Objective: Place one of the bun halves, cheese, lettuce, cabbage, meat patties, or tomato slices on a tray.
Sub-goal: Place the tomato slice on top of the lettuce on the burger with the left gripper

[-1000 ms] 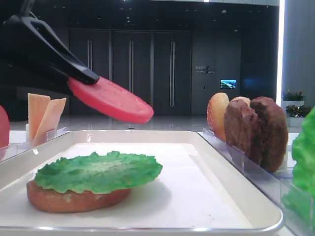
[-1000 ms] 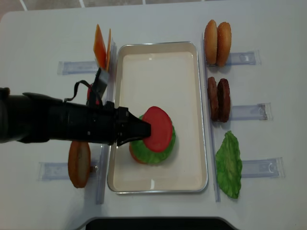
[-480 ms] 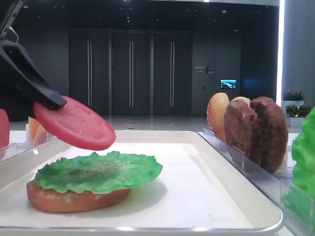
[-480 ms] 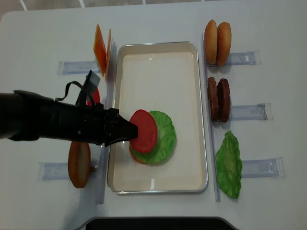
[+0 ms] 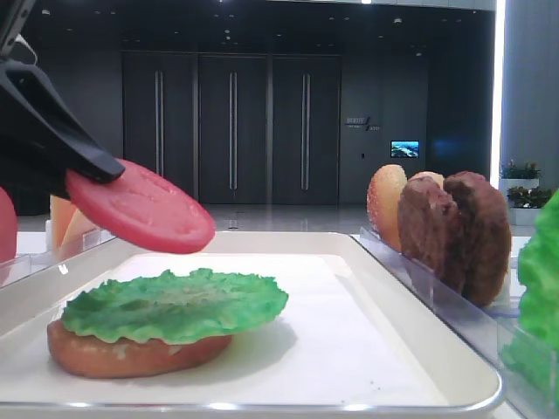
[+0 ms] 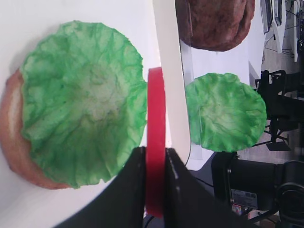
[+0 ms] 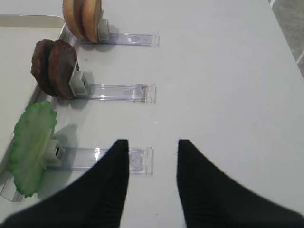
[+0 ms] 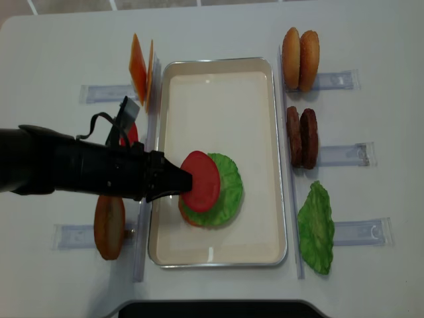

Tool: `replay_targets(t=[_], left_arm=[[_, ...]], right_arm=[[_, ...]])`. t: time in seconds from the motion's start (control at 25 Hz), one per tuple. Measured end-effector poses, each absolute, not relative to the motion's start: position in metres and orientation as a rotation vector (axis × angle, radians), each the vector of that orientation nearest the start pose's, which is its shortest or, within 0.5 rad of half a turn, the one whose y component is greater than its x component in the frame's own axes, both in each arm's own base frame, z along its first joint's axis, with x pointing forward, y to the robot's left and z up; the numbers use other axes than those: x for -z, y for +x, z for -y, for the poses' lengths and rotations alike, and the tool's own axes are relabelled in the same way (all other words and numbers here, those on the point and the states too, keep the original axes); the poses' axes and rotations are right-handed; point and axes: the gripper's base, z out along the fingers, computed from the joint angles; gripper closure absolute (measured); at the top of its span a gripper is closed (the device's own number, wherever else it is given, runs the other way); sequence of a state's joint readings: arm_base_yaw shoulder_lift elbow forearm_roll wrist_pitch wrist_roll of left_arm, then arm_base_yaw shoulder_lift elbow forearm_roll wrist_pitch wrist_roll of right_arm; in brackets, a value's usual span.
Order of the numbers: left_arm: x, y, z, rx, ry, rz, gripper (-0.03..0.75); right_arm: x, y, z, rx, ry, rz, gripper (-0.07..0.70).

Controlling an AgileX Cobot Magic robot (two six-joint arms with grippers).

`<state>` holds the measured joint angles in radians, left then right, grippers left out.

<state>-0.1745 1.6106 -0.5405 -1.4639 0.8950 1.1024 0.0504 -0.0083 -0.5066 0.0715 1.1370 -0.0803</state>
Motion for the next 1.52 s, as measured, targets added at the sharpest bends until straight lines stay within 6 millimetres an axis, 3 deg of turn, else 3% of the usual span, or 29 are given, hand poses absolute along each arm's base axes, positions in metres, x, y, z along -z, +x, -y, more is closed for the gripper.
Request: replay_targets(t=[0.96, 1.08, 1.28, 1.4, 1.52], left_arm=[[-0.136, 0.221, 0.112, 1.381, 0.125, -2.626, 0.652], [-0.136, 0.221, 0.112, 1.385, 0.110, -2.631, 0.571], [-0.135, 0.222, 0.111, 1.369, 0.057, -2.651, 0.304], [-0.134, 0.222, 0.111, 1.365, 0.030, -2.662, 0.233], [-0.134, 0.223, 0.111, 1.367, 0.007, -2.676, 0.216]], right_arm=[[-0.273, -0.011, -0.005, -0.068, -0.145, -2.099, 0.388], [-0.273, -0.011, -0.005, -0.068, -0.145, -2.099, 0.388], [-0.273, -0.011, -0.005, -0.068, -0.145, -2.099, 0.388], [-0.273, -0.011, -0.005, -0.068, -0.145, -2.099, 0.388], [-0.273, -0.011, -0.005, -0.068, -0.145, -2.099, 0.388]])
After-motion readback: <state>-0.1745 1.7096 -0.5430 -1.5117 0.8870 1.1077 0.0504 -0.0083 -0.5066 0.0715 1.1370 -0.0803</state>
